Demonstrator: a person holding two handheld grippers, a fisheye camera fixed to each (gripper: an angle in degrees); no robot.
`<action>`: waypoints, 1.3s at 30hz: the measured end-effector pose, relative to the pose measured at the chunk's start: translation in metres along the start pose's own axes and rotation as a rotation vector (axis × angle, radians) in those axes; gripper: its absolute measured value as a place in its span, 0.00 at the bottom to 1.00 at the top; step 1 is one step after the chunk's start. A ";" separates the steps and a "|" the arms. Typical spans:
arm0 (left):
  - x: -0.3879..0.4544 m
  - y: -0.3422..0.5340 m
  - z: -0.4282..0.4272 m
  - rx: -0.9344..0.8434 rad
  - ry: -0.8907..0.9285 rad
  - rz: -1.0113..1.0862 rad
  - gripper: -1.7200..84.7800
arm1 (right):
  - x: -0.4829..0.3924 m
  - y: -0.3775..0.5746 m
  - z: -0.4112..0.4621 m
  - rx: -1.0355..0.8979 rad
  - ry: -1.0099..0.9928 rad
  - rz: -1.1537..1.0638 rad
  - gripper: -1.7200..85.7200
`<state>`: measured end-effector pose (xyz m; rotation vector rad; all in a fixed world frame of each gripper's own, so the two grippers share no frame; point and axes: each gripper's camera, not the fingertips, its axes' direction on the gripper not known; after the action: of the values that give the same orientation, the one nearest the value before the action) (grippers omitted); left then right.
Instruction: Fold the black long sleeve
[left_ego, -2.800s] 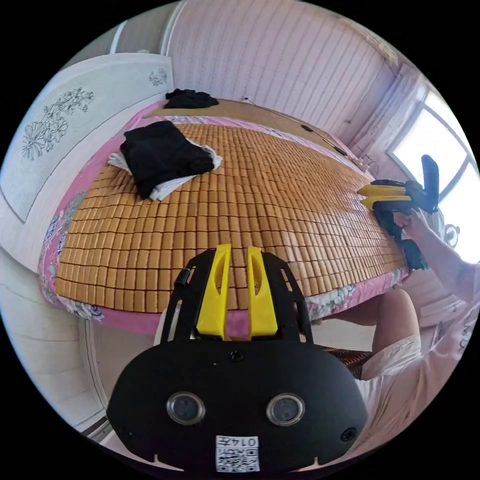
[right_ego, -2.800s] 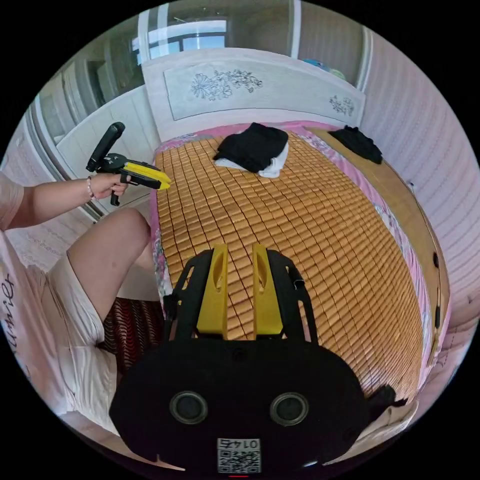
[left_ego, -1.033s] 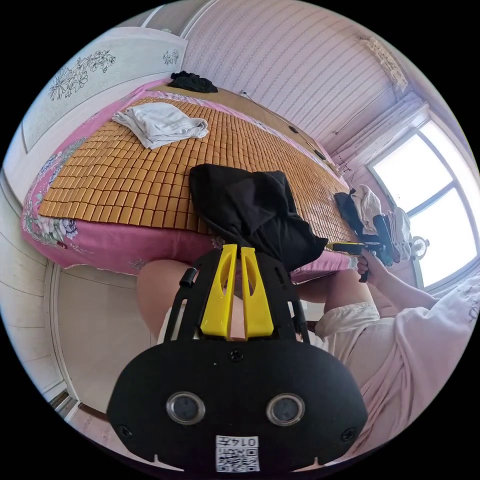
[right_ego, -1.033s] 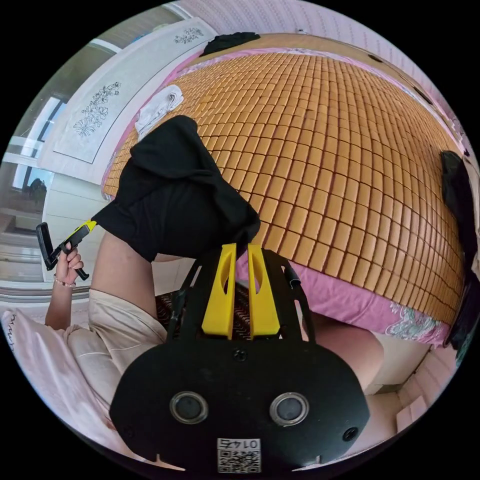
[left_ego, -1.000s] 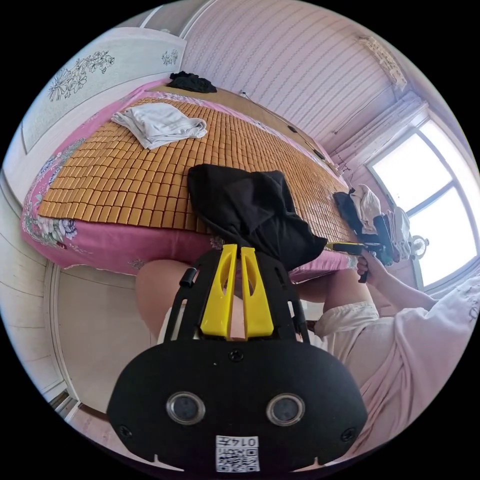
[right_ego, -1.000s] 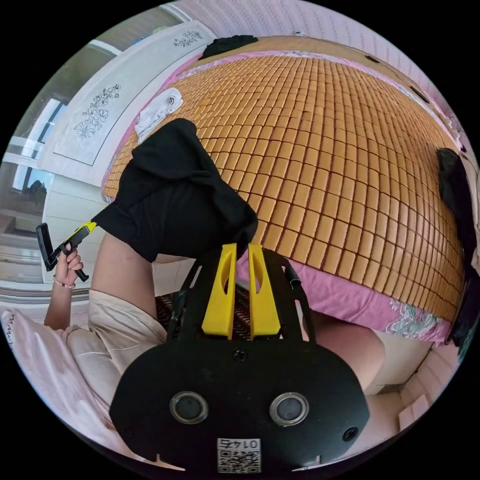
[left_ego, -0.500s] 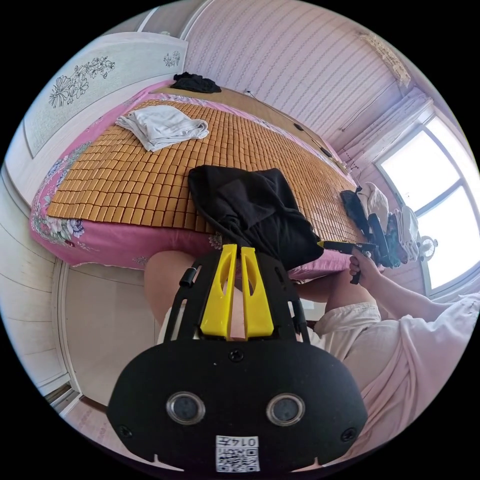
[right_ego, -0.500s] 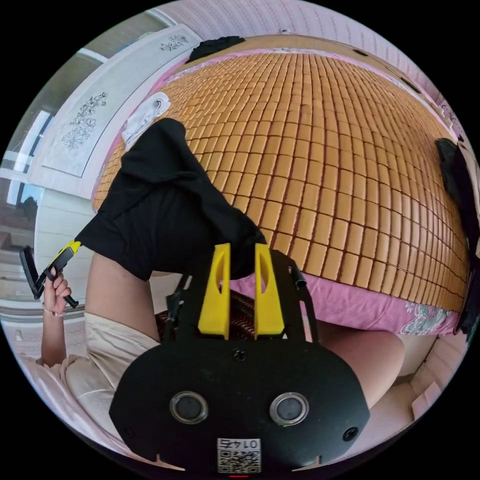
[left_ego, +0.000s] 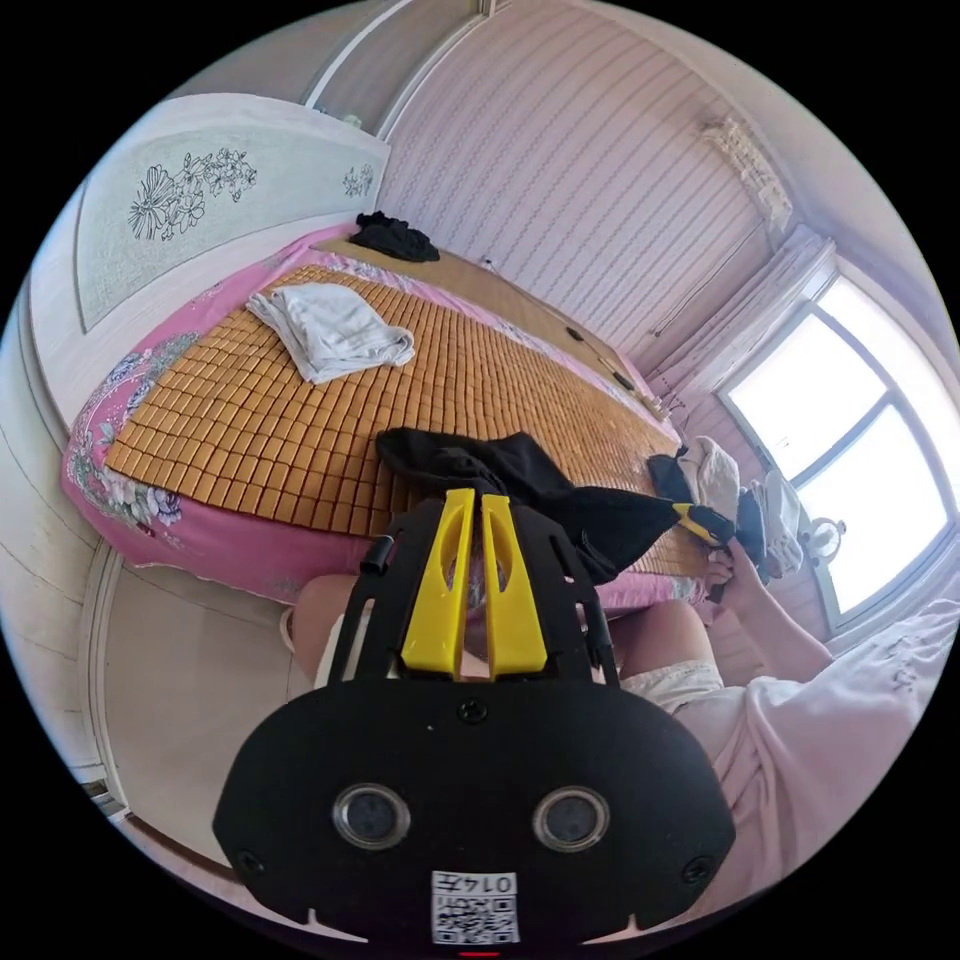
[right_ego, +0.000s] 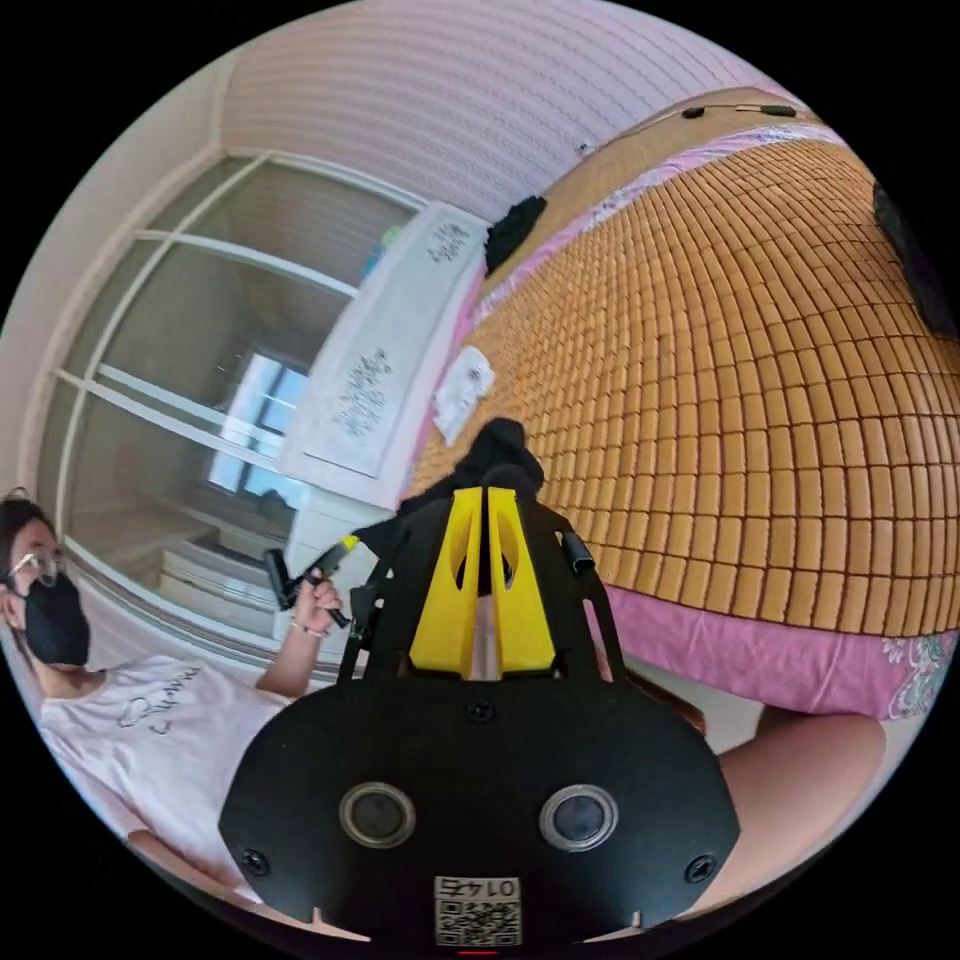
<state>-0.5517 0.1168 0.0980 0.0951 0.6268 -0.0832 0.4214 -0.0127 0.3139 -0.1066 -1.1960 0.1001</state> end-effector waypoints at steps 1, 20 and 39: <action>0.004 -0.005 -0.013 0.029 0.015 0.011 0.01 | -0.007 -0.001 -0.015 0.033 -0.043 -0.014 0.02; 0.179 -0.086 -0.324 0.721 0.119 0.452 0.01 | -0.298 -0.008 -0.270 0.455 -0.198 -0.739 0.02; 0.256 -0.168 -0.369 0.755 0.168 0.495 0.01 | -0.475 -0.033 -0.283 0.330 0.399 -0.946 0.02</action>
<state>-0.5769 -0.0206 -0.3608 0.9902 0.6967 0.1737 0.5135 -0.1172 -0.2225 0.6987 -0.7204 -0.5314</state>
